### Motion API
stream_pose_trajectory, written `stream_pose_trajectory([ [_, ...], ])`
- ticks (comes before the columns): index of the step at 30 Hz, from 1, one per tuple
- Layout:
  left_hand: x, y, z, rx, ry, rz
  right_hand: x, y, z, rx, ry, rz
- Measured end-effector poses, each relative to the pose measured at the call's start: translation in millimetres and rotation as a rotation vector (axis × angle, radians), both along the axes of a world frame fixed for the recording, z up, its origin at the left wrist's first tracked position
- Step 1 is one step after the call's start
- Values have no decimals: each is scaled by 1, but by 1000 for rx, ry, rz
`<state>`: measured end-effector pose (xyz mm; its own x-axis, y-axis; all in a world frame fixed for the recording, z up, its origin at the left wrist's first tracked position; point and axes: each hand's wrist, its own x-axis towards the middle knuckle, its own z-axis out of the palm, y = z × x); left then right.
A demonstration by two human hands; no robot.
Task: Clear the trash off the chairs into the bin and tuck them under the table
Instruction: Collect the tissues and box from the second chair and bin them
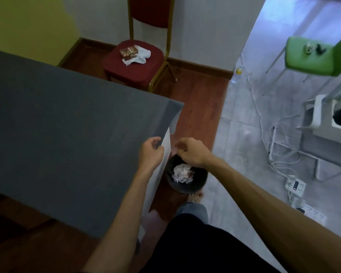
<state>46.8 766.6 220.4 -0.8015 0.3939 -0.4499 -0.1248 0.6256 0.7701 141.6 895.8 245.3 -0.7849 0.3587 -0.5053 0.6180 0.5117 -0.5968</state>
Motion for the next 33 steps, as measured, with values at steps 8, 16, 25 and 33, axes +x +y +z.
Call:
stream_pose_trajectory([
  [8,-35,117,1,-17,23,-5,-43,126,4,13,38,27],
  [16,-67,214,-48,73,101,222,-79,241,-50,41,111,200],
  [25,-42,331,-96,173,154,428,-73,370,-99,68,161,423],
  [33,-41,359,-68,67,161,539,-120,409,-83,15,218,586],
])
